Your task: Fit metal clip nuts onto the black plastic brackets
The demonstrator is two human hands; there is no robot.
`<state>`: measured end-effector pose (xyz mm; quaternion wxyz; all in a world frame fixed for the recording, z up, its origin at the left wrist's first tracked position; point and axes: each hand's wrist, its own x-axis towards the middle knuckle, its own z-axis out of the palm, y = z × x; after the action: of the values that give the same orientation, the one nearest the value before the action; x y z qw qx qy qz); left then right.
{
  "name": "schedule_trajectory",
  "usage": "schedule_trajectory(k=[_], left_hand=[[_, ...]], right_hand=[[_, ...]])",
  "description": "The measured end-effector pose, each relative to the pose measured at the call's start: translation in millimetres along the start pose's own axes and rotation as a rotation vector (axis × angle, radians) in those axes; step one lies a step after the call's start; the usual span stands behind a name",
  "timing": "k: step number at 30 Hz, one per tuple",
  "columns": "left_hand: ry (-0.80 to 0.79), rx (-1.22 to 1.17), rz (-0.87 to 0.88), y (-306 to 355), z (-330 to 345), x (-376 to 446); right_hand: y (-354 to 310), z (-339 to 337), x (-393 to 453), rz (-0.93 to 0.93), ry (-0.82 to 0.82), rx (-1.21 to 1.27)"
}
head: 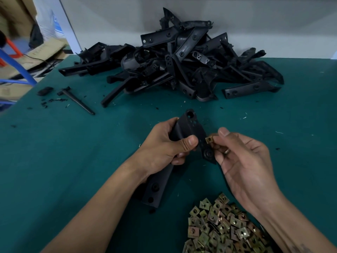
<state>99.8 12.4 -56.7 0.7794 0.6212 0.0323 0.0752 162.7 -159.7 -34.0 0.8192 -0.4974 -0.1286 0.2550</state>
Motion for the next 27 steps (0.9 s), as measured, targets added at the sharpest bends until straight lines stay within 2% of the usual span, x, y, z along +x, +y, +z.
schedule_trajectory(k=[11,13,16,20,23,27], left_hand=[[0.015,-0.020,0.000,-1,-1,0],[0.002,-0.010,-0.008,-1,-1,0],[-0.053,-0.028,-0.015,-1,-3,0],[-0.070,-0.094,-0.067,4,-4,-2],[-0.061,-0.098,-0.081,2,-4,-3],[-0.068,-0.091,-0.086,2,-5,-2]], right_hand=[[-4,-8,4,0.083,-0.179,-0.056],[-14,-16,8,0.092,-0.239,-0.191],[-31,-35,14,0.046,-0.330,-0.537],[-46,-50,8,0.127,-0.607,-1.060],[-49,-52,1,0.218,-0.721,-1.215],[-50,-47,-4,0.222,-0.720,-1.347]])
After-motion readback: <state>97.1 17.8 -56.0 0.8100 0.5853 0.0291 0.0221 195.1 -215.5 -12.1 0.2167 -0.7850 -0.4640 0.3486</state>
